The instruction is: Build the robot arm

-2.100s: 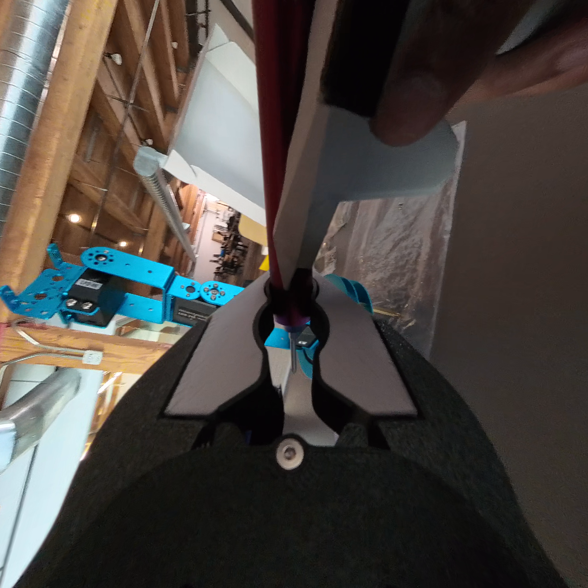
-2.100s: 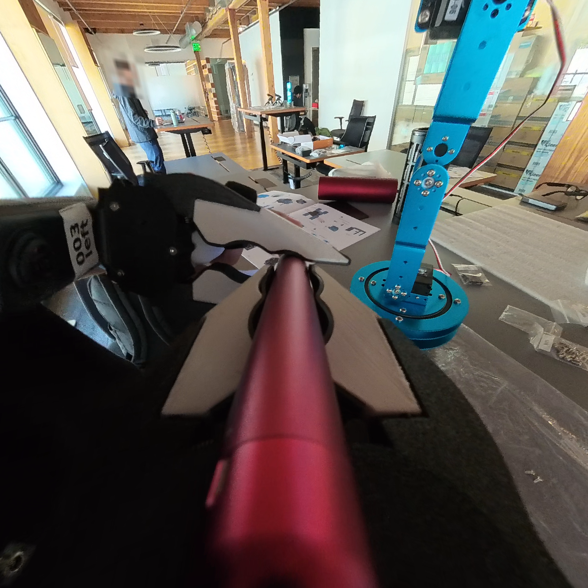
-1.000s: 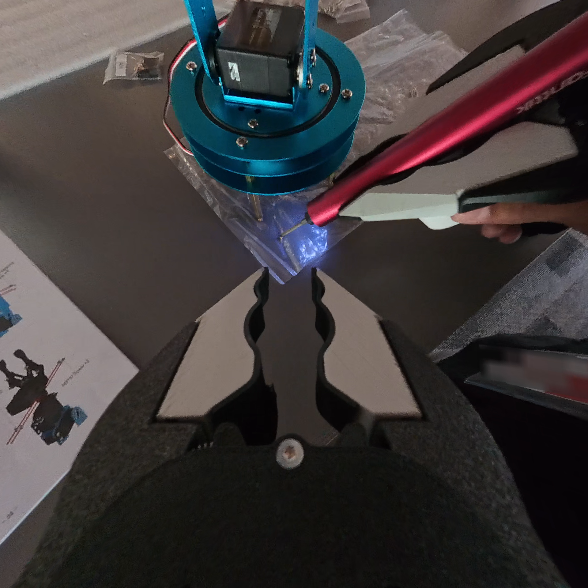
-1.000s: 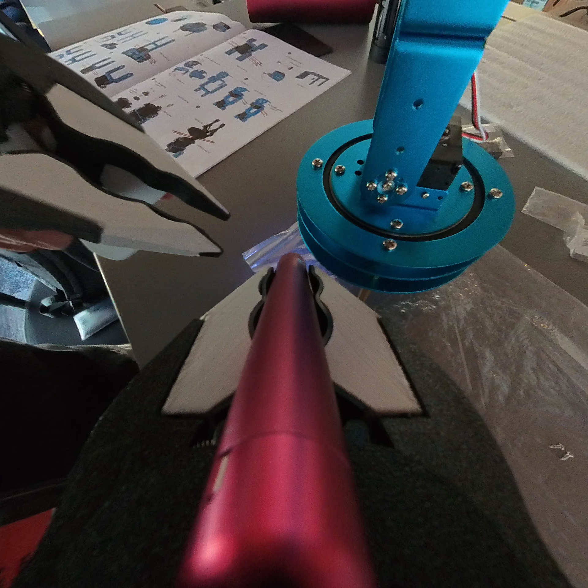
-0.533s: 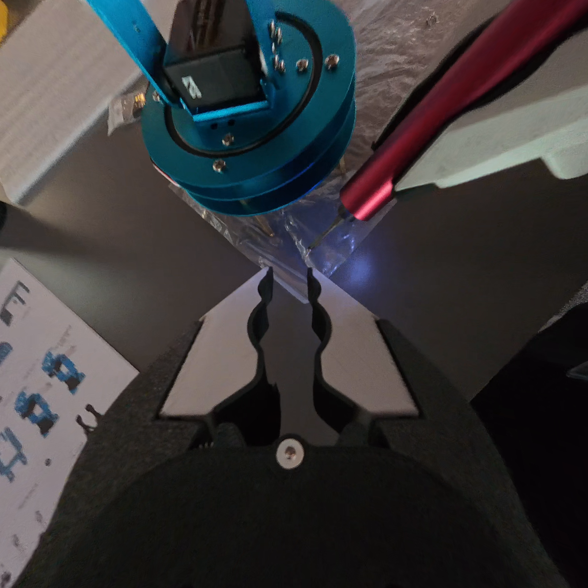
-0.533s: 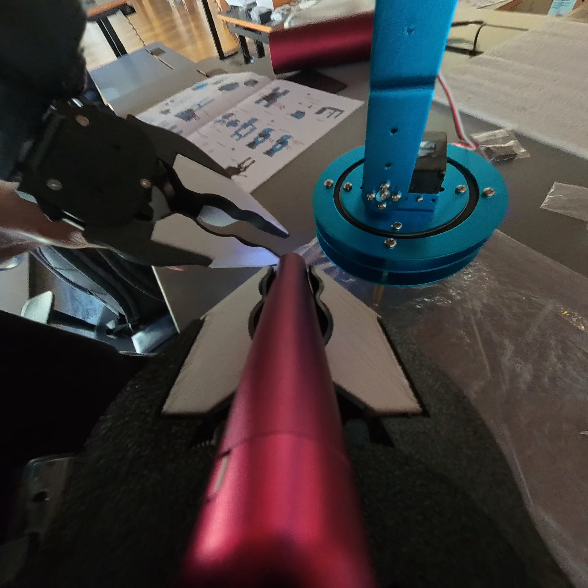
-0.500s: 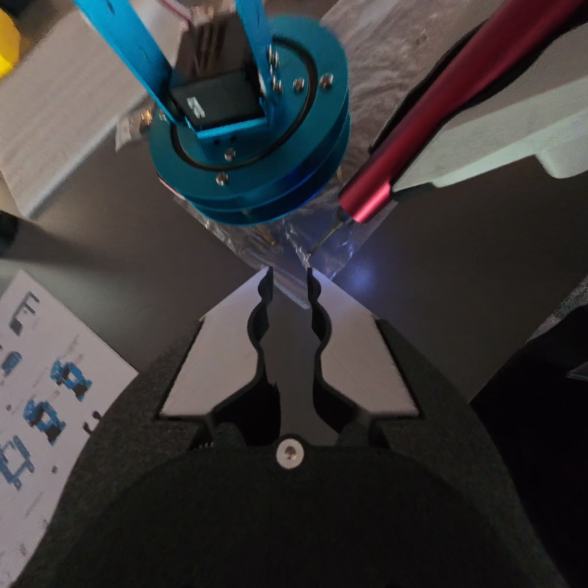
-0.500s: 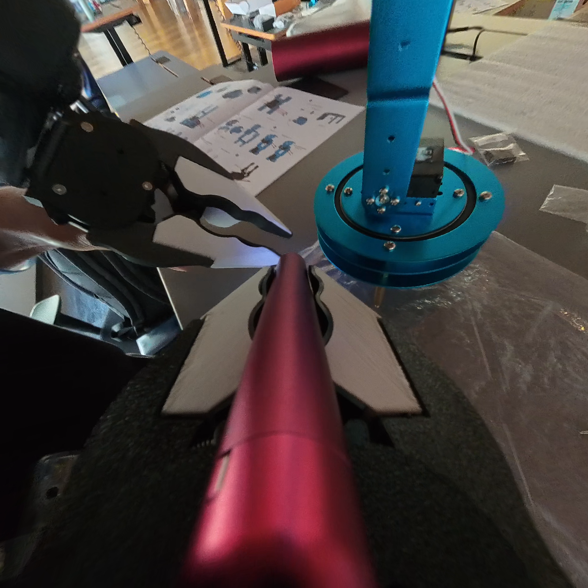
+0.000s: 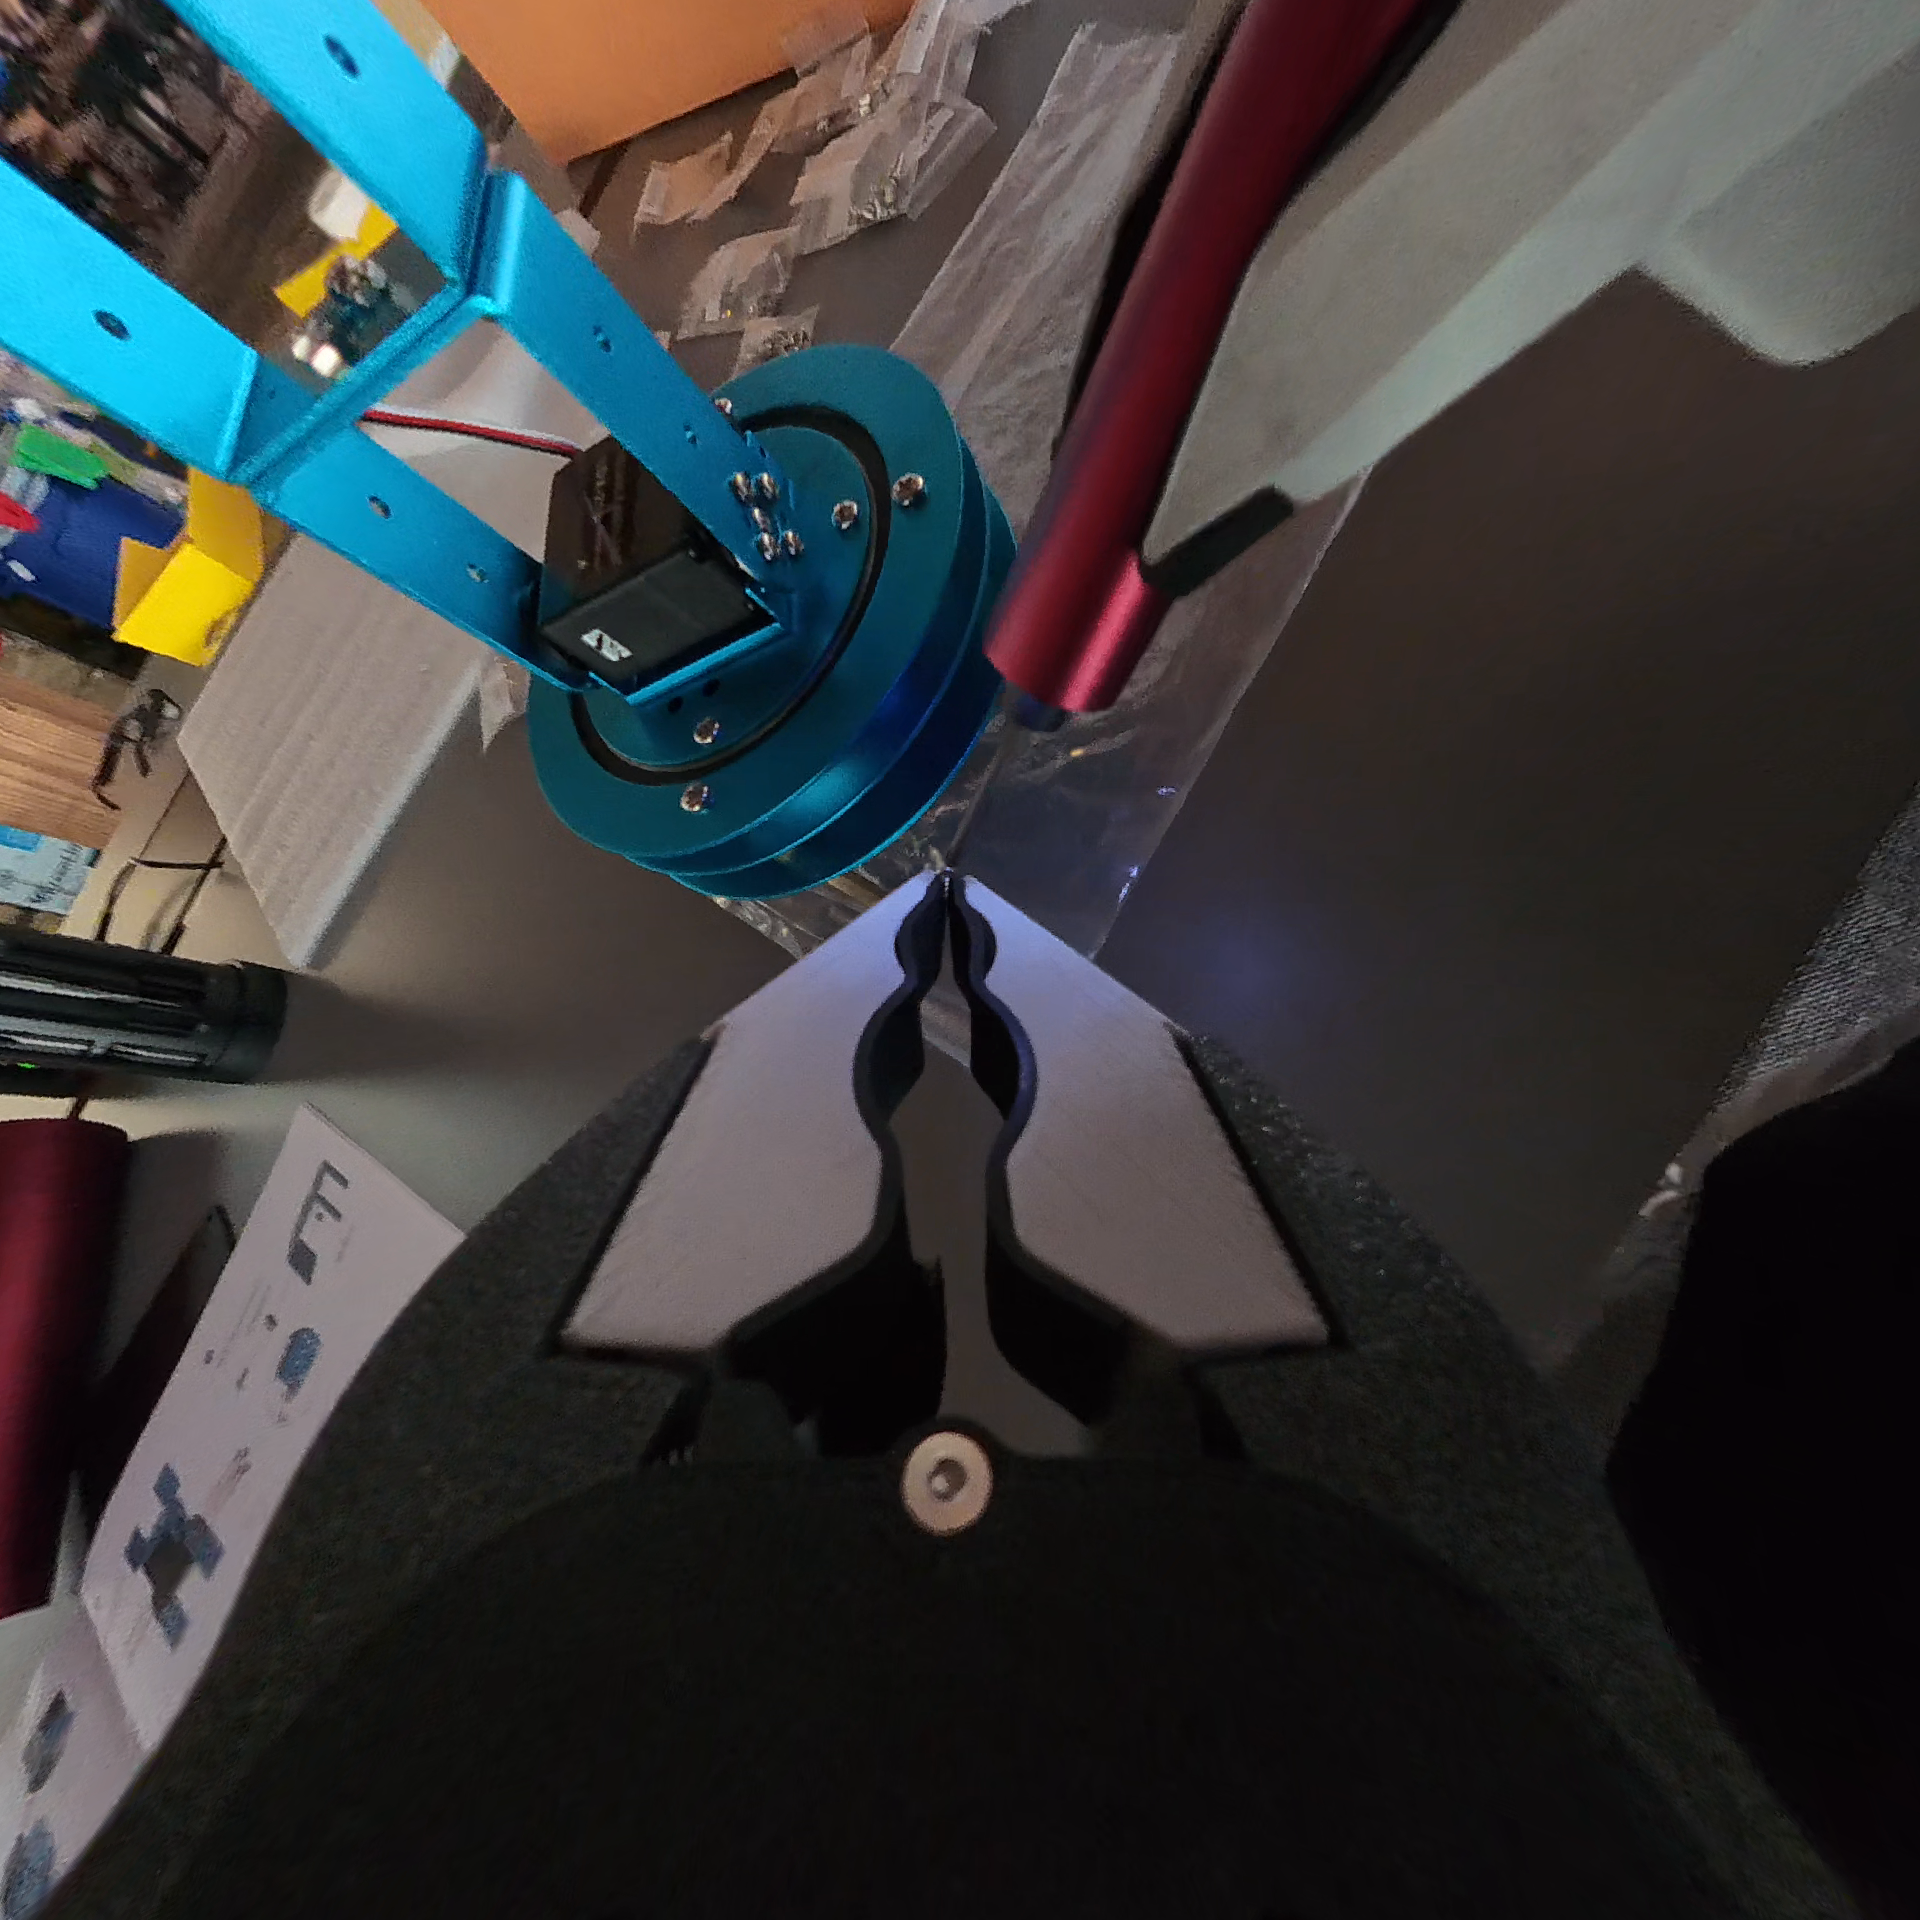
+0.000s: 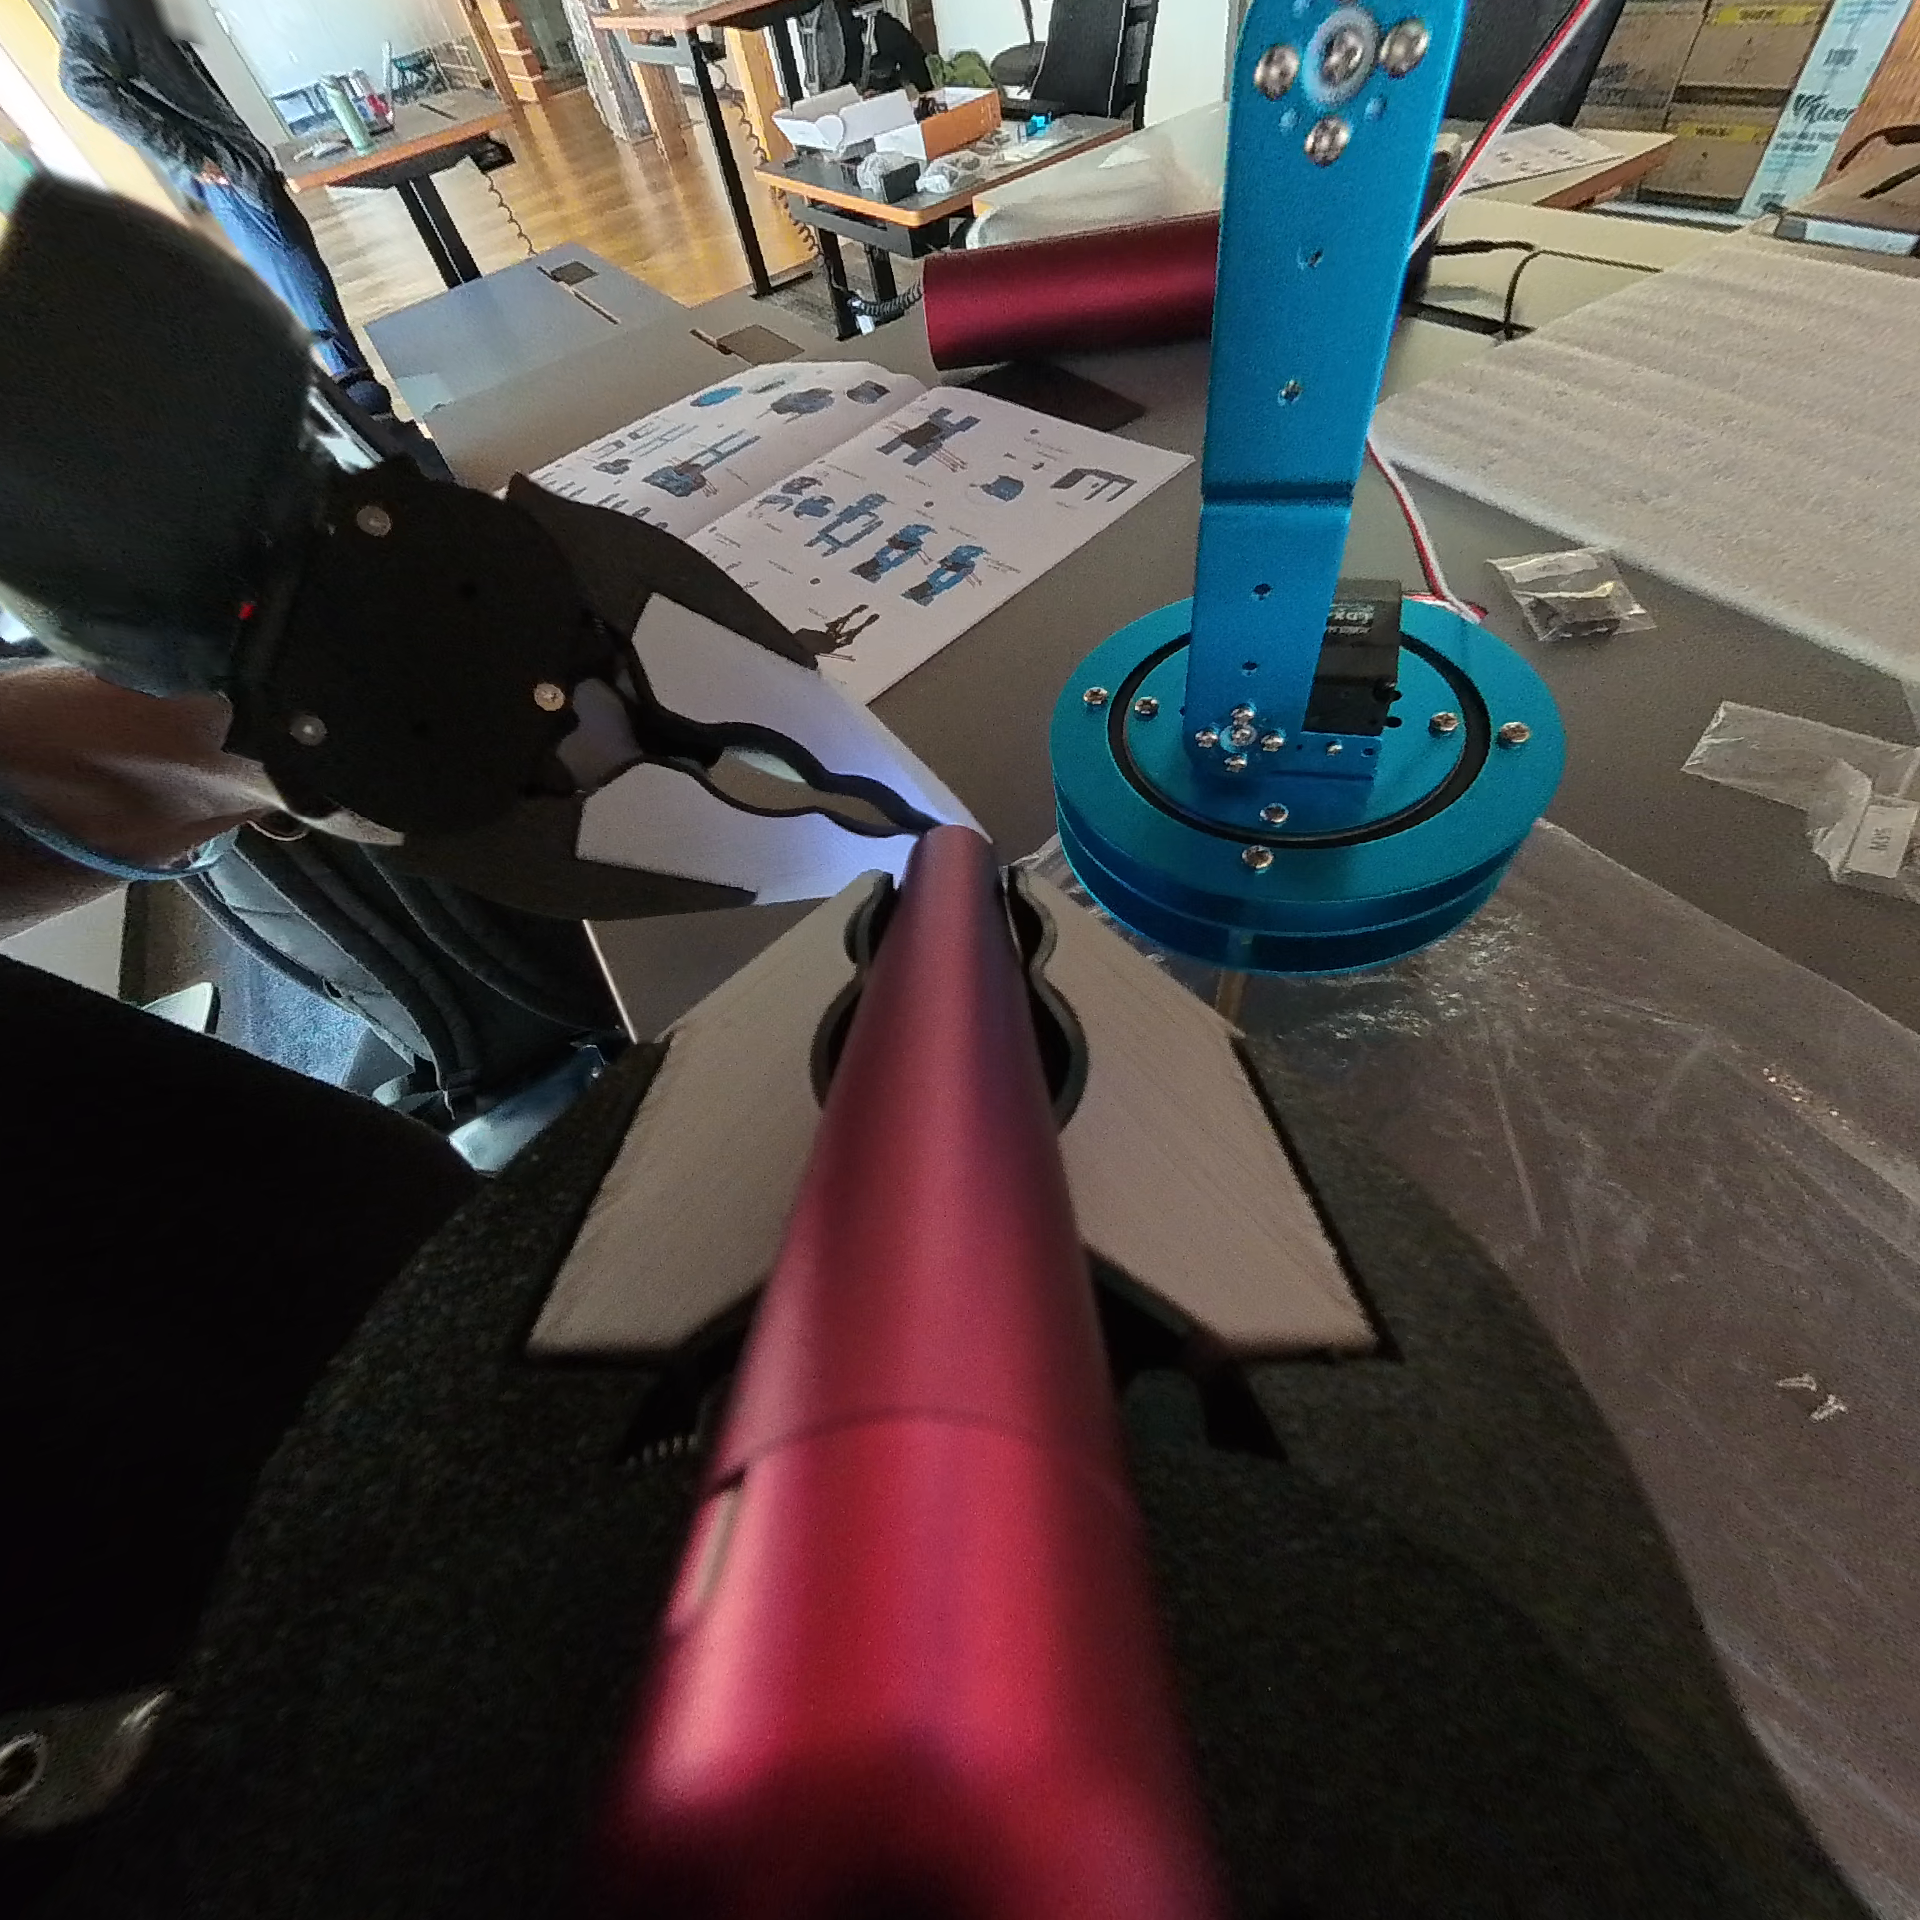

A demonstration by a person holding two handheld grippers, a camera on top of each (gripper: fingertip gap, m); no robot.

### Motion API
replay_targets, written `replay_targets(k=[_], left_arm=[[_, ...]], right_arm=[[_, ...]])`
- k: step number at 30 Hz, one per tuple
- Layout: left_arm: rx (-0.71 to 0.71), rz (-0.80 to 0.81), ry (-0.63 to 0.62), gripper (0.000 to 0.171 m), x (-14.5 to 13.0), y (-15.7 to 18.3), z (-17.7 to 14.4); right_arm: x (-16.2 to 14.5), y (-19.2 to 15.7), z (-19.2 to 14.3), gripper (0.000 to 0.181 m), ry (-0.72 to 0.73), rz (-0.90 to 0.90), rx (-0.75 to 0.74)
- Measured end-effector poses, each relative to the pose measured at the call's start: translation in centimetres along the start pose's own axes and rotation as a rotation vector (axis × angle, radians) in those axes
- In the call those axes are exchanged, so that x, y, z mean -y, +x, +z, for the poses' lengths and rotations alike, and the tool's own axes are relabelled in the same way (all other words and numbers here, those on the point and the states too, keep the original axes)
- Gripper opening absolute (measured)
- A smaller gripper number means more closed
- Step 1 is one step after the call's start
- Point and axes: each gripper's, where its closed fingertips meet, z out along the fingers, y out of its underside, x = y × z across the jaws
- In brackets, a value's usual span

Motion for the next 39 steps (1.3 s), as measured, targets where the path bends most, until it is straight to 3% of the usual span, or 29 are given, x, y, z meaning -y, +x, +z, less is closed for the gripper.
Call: replay_targets(k=[12, 22, 30, 39], left_arm=[[0.008, 0.121, 0.116, 0.000, 1.4, 0.0, -0.7], [0.002, 0.336, 0.376, 0.000, 3.7, -0.1, -3.1], [-0.026, 0.448, 0.591, 0.000, 6.5, 0.5, -5.7], [-0.127, 0.534, 0.606, 0.000, 7.2, 2.9, -6.6]], right_arm=[[0.6, 0.0, -1.1, 0.022, 0.030, 0.030, 0.053], [1.9, -0.5, -2.9, 0.023, 0.110, 0.171, 0.232], [2.7, -0.8, -5.0, 0.022, 0.218, 0.416, 0.452], [2.1, -3.4, -5.7, 0.023, 0.201, 0.404, 0.513]])
